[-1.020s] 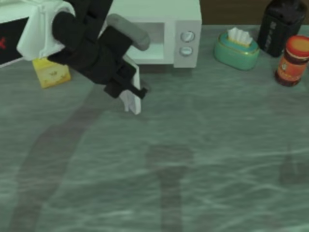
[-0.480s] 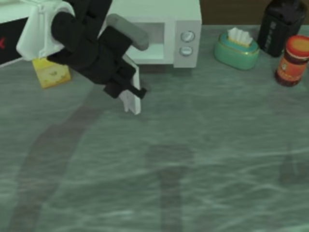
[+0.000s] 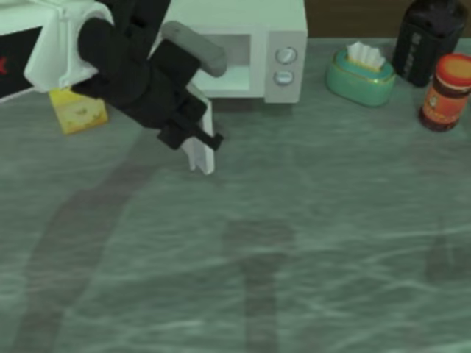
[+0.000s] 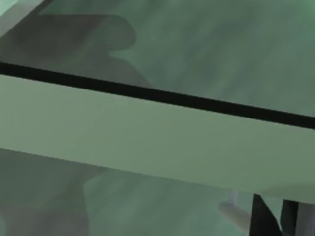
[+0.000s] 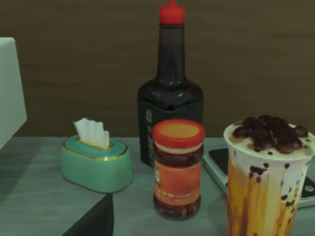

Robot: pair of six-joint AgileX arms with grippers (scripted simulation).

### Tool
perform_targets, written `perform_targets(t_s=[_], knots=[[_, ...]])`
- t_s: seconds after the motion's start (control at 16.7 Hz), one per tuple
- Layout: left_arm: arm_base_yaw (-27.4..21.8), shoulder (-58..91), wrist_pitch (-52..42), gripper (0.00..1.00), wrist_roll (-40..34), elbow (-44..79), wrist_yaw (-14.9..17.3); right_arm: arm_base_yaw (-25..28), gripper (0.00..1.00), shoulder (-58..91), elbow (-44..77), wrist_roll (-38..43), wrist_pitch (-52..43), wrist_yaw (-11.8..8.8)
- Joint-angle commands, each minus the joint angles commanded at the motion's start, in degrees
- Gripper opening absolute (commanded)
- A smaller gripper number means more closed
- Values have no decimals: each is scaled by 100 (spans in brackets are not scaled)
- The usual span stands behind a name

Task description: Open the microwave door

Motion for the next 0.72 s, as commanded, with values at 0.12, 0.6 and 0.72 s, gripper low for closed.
perform_targets(t_s=[0.12,0.6,0.72], knots=[[-14,18,-5,0,6,-25,38,0,100,0,0,0,0,0],[394,-200,-203,0,1016,-216,528,0,100,0,0,0,0,0],[417,-211,-217,0,1077,-230,556,0,100,0,0,0,0,0]])
